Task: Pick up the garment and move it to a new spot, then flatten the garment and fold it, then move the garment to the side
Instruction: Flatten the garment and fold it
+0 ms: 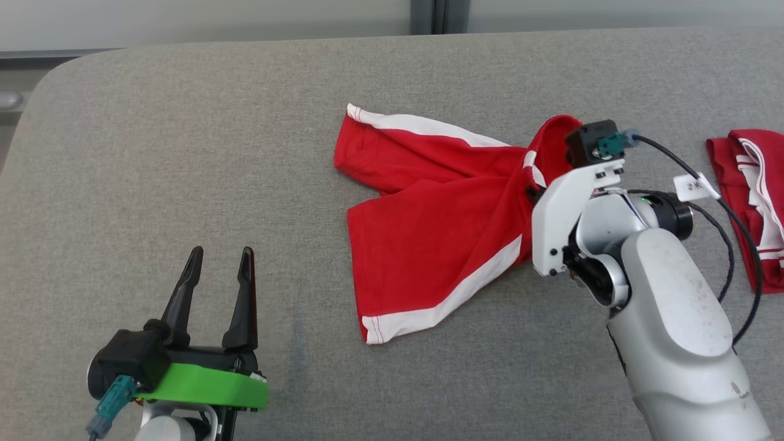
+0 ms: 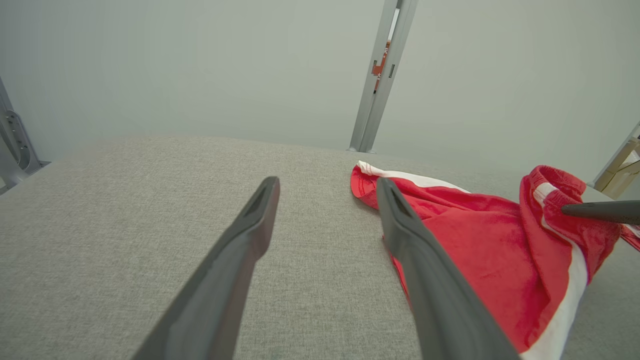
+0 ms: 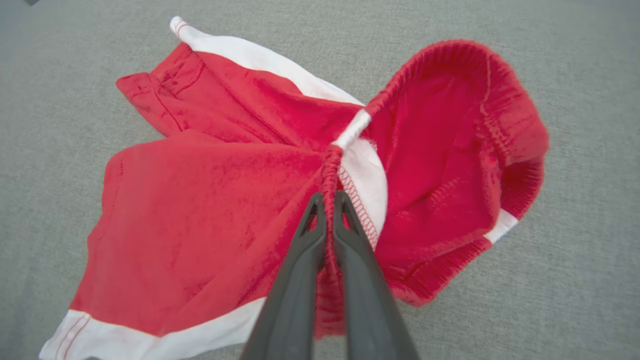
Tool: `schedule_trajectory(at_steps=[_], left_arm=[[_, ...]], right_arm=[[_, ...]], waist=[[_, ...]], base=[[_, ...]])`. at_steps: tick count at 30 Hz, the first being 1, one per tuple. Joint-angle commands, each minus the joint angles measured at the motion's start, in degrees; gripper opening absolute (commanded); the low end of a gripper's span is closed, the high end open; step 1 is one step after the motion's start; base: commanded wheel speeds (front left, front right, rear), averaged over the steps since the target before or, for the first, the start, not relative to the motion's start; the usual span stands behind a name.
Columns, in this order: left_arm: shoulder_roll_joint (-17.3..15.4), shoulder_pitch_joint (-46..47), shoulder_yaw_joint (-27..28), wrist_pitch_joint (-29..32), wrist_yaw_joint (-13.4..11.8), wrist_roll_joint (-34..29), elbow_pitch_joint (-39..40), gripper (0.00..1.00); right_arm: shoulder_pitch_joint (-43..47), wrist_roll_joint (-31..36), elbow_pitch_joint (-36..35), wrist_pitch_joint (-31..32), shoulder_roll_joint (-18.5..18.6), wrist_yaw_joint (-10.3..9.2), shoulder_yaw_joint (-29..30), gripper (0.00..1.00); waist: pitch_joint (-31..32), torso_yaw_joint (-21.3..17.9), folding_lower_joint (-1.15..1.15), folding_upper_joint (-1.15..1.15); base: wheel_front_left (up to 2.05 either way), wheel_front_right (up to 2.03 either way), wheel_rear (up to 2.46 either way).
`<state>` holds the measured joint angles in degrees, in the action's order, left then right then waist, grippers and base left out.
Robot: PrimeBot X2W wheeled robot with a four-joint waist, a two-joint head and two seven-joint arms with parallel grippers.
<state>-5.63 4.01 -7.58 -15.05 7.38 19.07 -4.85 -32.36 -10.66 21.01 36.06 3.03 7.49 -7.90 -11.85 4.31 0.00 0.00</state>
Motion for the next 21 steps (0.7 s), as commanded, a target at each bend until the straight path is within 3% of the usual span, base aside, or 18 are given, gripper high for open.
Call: schedule_trajectory(at_steps=[1,10,16,17,18,21], left_arm=[[0.12,-0.61,0.24,-0.13,0.01,0.1,0.22,1.0],[0.06,-0.54,0.58,-0.13,0.05,-0.44,0.42,1.0],[-0.31,0.57,0.67,-0.13,0.07,-0.48,0.24,1.0],[-0.33,0.65,0.61,-0.13,0.07,-0.51,0.18,1.0],[-0.36,0.77,0.48,-0.13,0.07,-0.51,0.05,1.0],[-0.44,0.85,0.26,-0.13,0.08,-0.31,-0.15,1.0]], right_arm=[[2.77,-0.46,-2.1,-0.97,0.59,-0.02,1.25,0.0],[20.71,-2.2,-20.38,-2.36,0.28,-0.02,12.99,0.0],[26.87,-4.71,-21.77,-3.73,-0.11,-0.02,17.0,0.0],[27.28,-4.33,-21.15,-4.11,-0.09,-0.02,17.44,0.04],[27.76,-3.61,-20.22,-4.42,-0.09,-0.02,17.78,1.0],[28.34,-3.63,-18.58,-5.5,-0.08,-0.02,18.65,1.0]], waist=[[0.12,-0.63,0.0,0.0],[0.07,-3.35,0.0,0.0],[0.17,-4.75,0.0,0.0],[0.22,-4.82,0.0,0.0],[0.3,-4.85,0.0,0.0],[0.74,-4.72,0.0,0.0]], base=[[0.0,0.0,0.0],[0.0,0.0,0.0],[0.0,0.0,0.0],[0.0,0.0,0.0],[0.0,0.0,0.0],[0.0,0.0,0.0]])
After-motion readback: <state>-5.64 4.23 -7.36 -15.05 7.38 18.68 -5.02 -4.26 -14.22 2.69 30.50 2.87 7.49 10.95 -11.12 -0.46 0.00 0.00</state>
